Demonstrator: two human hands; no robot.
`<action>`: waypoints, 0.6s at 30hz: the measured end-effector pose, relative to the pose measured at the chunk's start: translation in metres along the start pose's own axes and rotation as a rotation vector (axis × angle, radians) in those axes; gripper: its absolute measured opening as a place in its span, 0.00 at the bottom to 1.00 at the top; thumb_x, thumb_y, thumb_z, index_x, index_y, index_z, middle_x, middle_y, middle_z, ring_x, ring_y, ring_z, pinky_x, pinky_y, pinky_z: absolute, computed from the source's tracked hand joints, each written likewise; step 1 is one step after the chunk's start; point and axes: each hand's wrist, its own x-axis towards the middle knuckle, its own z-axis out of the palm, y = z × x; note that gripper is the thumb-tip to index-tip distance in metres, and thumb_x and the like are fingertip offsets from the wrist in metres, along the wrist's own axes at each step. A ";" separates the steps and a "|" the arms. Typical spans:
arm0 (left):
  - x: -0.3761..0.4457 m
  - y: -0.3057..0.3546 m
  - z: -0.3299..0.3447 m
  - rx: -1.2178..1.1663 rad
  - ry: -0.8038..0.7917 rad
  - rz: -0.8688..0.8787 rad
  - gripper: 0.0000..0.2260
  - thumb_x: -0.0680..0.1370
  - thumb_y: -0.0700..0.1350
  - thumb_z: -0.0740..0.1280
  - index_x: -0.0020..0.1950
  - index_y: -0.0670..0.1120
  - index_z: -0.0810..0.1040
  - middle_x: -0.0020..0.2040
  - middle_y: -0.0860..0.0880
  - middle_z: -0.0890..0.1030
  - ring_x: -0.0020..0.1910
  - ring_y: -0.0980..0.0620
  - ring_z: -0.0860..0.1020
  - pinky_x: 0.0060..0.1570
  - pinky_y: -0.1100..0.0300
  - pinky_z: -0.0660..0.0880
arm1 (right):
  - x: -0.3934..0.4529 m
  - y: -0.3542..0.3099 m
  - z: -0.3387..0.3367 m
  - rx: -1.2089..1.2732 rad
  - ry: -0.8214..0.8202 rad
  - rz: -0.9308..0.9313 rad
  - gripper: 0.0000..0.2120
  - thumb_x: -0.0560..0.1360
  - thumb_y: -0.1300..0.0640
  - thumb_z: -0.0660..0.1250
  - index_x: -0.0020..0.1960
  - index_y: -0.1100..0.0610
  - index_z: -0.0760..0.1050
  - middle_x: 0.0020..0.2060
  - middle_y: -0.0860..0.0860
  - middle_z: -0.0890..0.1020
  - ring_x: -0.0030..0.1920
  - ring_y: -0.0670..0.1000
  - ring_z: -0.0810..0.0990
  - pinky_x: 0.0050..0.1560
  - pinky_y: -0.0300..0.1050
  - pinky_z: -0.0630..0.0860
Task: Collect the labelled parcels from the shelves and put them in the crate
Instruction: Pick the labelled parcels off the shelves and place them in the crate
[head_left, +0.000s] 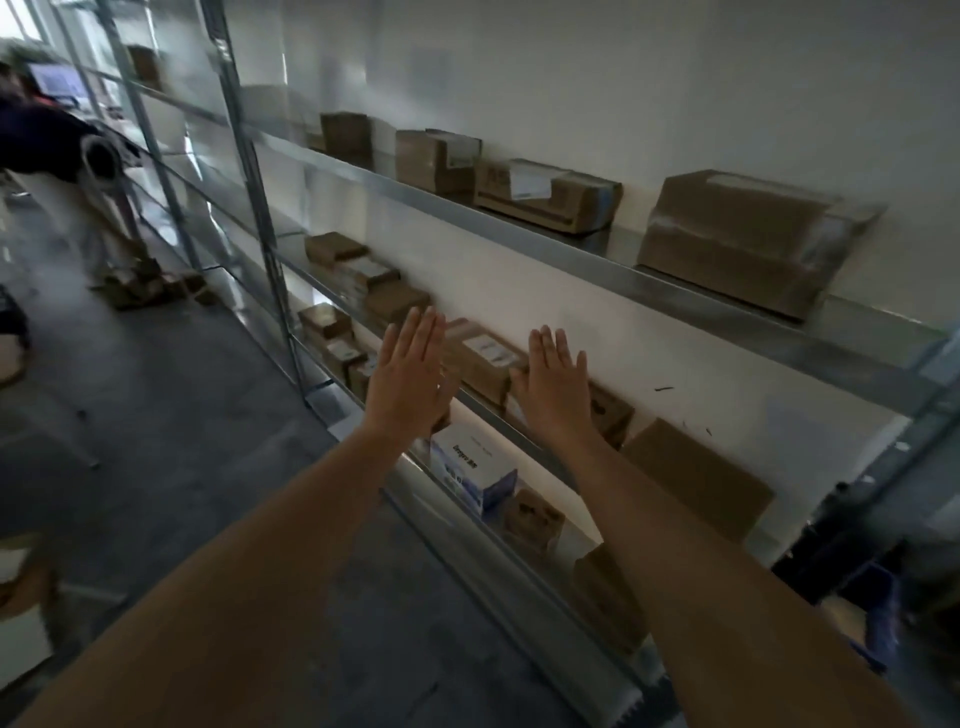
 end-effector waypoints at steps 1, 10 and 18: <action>0.007 -0.016 0.005 0.017 -0.007 -0.015 0.32 0.79 0.58 0.41 0.78 0.41 0.52 0.79 0.43 0.53 0.78 0.46 0.48 0.76 0.49 0.44 | 0.015 -0.012 0.007 -0.006 -0.011 -0.012 0.29 0.84 0.46 0.46 0.80 0.59 0.45 0.80 0.55 0.47 0.79 0.55 0.43 0.77 0.59 0.46; 0.089 -0.142 0.043 0.084 -0.059 -0.039 0.35 0.77 0.61 0.40 0.78 0.42 0.49 0.79 0.43 0.52 0.78 0.46 0.46 0.76 0.48 0.45 | 0.134 -0.108 0.062 0.030 -0.086 -0.079 0.30 0.83 0.46 0.46 0.80 0.59 0.44 0.80 0.55 0.47 0.79 0.55 0.43 0.77 0.60 0.46; 0.162 -0.225 0.086 0.094 -0.089 -0.118 0.33 0.80 0.60 0.44 0.78 0.43 0.44 0.79 0.45 0.46 0.78 0.47 0.42 0.76 0.48 0.42 | 0.251 -0.158 0.096 0.070 -0.119 -0.118 0.31 0.84 0.45 0.44 0.80 0.59 0.41 0.79 0.54 0.44 0.79 0.54 0.39 0.76 0.57 0.39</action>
